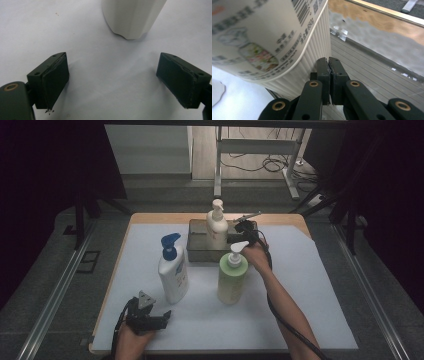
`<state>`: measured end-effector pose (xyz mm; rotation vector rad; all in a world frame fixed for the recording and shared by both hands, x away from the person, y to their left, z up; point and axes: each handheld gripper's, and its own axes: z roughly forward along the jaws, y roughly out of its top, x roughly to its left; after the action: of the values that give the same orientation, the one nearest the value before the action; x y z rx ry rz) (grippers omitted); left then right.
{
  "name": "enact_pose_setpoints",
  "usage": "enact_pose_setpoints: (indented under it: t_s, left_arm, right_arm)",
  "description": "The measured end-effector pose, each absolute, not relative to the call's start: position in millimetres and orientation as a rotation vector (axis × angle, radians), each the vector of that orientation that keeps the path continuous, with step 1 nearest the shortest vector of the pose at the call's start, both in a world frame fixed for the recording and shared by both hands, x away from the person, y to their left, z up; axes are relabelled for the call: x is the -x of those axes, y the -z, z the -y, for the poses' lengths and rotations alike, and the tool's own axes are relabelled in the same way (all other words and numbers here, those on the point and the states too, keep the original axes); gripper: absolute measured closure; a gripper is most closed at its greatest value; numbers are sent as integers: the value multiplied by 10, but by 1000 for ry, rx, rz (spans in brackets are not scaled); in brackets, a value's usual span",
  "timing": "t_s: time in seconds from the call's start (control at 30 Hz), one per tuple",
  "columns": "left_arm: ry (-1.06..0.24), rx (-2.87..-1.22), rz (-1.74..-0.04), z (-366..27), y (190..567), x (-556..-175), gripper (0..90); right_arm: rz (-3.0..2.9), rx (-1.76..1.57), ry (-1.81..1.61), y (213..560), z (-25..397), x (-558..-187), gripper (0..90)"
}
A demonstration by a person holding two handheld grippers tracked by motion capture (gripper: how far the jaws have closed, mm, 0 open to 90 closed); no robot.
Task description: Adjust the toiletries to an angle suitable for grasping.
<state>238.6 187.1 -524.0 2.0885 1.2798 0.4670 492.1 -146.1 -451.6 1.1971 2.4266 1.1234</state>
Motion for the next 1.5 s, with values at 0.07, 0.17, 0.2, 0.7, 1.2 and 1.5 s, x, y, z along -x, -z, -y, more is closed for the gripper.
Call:
enact_pose_setpoints:
  t_s: [0.07, 0.17, 0.2, 0.7, 1.2, 1.5]
  left_arm:
    - [-467, -2087, -1280, -1870, 5241, -2386, 107]
    - [-466, -2086, -1280, -1870, 5241, -2386, 107]
    - [-466, -2086, -1280, -1870, 5241, -2386, 107]
    - [-466, -2087, -1280, -1871, 5241, -2387, 107]
    - [-465, -2087, -1280, -1872, 5241, -2387, 107]
    - [-465, -2087, -1280, -1871, 5241, -2387, 107]
  right_arm:
    - [-2434, -1199, -1123, 4519, 1423, -4928, 876]
    - [-2439, -1196, -1111, 4520, 1389, -4957, 876]
    - [-2438, -1197, -1115, 4519, 1383, -4969, 876]
    - [-2486, -1198, -1095, 4545, 1251, -5044, 885]
    - [-2536, -1169, -1079, 4602, 1074, -5057, 886]
    - [-2576, -1134, -1102, 4614, 952, -5052, 886]
